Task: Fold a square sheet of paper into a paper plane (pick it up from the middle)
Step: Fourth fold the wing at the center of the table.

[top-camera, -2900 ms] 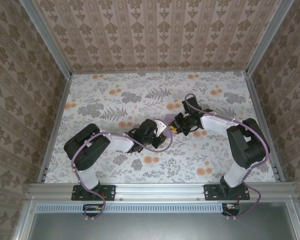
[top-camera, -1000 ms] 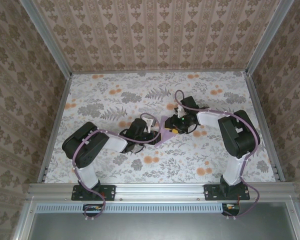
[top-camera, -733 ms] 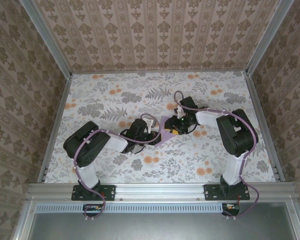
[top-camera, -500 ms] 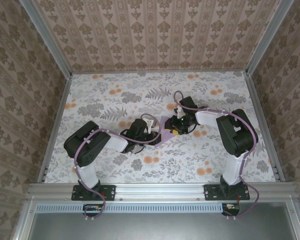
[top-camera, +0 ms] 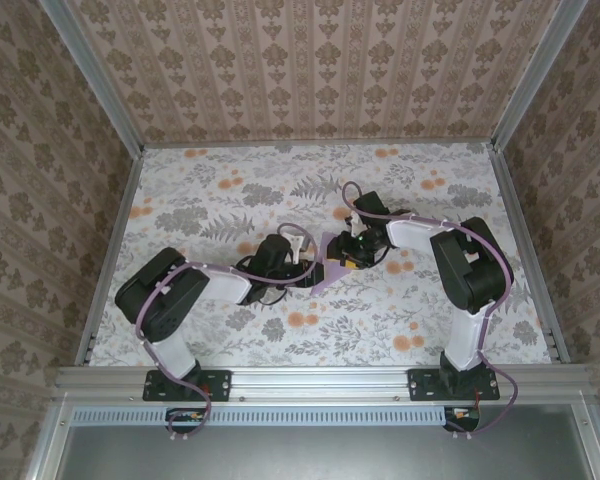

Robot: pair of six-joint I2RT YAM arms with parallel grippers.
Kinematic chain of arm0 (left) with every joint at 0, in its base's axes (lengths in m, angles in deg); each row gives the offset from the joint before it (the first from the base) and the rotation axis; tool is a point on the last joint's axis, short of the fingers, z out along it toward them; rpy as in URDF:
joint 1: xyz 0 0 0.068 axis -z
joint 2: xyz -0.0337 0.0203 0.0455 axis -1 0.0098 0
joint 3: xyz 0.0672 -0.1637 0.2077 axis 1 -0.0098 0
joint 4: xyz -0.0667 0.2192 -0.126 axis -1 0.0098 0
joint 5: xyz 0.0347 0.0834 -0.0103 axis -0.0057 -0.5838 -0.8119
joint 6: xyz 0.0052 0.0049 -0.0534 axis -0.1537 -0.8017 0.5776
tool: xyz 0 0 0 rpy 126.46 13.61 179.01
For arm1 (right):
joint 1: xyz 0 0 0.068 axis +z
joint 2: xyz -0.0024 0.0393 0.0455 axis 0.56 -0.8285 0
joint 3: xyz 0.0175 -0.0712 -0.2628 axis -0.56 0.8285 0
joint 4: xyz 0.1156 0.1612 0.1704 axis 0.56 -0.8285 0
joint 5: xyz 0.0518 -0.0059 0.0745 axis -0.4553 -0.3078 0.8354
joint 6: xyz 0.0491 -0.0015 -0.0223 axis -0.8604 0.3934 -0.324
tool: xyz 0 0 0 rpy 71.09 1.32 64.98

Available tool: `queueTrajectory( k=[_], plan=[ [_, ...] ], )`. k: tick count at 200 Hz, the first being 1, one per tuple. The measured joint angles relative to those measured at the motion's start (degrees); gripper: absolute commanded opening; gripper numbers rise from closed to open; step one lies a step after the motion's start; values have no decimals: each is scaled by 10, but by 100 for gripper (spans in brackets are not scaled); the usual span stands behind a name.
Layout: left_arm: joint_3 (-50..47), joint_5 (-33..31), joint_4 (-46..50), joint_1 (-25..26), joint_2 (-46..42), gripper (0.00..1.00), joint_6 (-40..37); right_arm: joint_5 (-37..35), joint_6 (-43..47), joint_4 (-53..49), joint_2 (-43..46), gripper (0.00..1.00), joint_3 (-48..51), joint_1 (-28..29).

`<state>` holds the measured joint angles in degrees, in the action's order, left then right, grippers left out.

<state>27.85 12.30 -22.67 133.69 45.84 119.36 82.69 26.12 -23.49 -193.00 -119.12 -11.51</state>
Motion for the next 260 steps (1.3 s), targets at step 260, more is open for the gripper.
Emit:
queueTrajectory(
  k=[260],
  plan=[
    [38,33,30,-4,32,10,24,-20,-4,-75,-34,55,-57,7]
  ],
)
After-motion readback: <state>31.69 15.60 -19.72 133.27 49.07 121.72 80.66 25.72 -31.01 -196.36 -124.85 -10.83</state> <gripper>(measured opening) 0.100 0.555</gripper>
